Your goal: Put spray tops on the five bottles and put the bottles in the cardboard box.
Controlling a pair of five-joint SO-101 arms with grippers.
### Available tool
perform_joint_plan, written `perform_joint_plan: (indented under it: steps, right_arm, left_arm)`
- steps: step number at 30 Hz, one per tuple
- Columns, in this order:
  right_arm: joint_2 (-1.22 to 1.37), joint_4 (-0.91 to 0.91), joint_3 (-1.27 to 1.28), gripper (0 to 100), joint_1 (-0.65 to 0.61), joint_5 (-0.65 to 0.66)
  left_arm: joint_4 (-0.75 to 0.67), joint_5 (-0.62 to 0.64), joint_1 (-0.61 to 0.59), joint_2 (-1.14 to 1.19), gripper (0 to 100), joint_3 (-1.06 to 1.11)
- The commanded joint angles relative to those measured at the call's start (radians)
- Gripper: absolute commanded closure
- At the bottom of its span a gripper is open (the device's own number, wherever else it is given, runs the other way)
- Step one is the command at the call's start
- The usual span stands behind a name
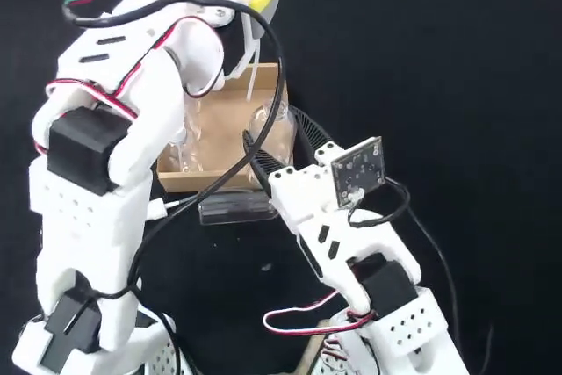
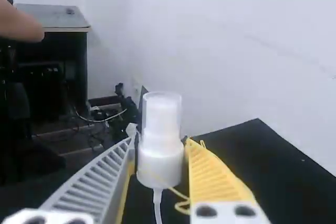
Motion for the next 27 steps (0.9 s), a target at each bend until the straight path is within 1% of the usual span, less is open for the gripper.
perform_joint_plan:
  steps: [1, 8, 10, 19, 22, 27]
  right_arm:
    - [-0.019, -0.031, -0.005, 98.8, -0.012, -0.006]
    - [-0.016, -0.032, -0.005, 98.8, -0.012, -0.006]
    - [-0.018, -0.029, -0.005, 98.8, -0.012, -0.006]
    - [-0.021, -0.029, -0.004, 98.8, -0.012, -0.006]
    - [-0.021, -0.028, -0.004, 98.8, -0.012, -0.006]
    - [-0.021, -0.028, -0.004, 98.8, -0.012, -0.006]
  left_arm:
    - [-0.023, 0.002, 0.022, -0.043, 97, -0.016]
    - [-0.023, 0.002, 0.097, -0.043, 97, -0.019]
    - [-0.029, 0.002, 0.099, -0.043, 97, -0.019]
    - [-0.137, 0.002, 0.102, -0.043, 97, -0.008]
    - [-0.126, 0.002, 0.094, -0.043, 97, -0.007]
    - [0.006, 0.002, 0.102, -0.043, 97, 0.002]
